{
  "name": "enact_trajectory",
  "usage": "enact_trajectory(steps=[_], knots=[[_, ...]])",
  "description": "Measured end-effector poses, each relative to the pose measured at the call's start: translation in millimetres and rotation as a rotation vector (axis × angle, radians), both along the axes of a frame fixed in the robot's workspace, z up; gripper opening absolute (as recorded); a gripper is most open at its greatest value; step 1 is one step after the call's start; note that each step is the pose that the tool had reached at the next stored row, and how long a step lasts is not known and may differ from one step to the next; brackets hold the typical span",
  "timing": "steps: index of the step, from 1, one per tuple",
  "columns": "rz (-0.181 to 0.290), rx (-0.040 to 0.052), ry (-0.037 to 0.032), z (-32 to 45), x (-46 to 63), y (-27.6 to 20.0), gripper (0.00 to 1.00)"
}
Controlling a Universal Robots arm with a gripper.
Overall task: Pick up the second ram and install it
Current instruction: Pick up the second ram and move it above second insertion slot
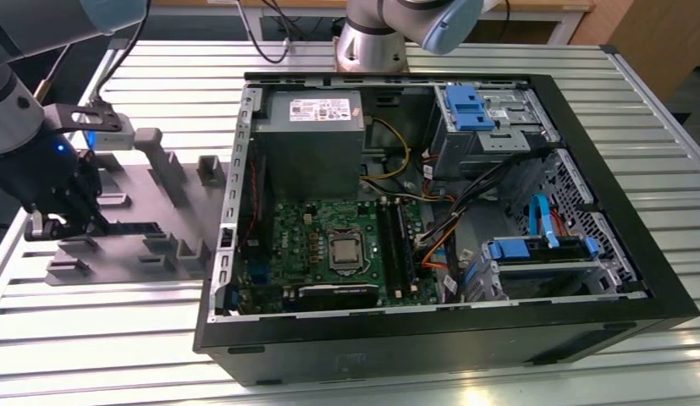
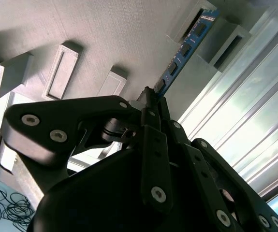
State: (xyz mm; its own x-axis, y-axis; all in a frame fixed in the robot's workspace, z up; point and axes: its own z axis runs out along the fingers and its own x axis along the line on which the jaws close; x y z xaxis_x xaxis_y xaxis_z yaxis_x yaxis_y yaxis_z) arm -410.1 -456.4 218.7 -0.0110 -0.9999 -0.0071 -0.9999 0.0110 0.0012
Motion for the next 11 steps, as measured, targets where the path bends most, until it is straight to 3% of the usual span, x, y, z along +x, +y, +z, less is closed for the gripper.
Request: enact_trajectory(steps=[11], knots=[[0.000,-0.0001,0.0002,4.4,0.0,0.0,0.14]])
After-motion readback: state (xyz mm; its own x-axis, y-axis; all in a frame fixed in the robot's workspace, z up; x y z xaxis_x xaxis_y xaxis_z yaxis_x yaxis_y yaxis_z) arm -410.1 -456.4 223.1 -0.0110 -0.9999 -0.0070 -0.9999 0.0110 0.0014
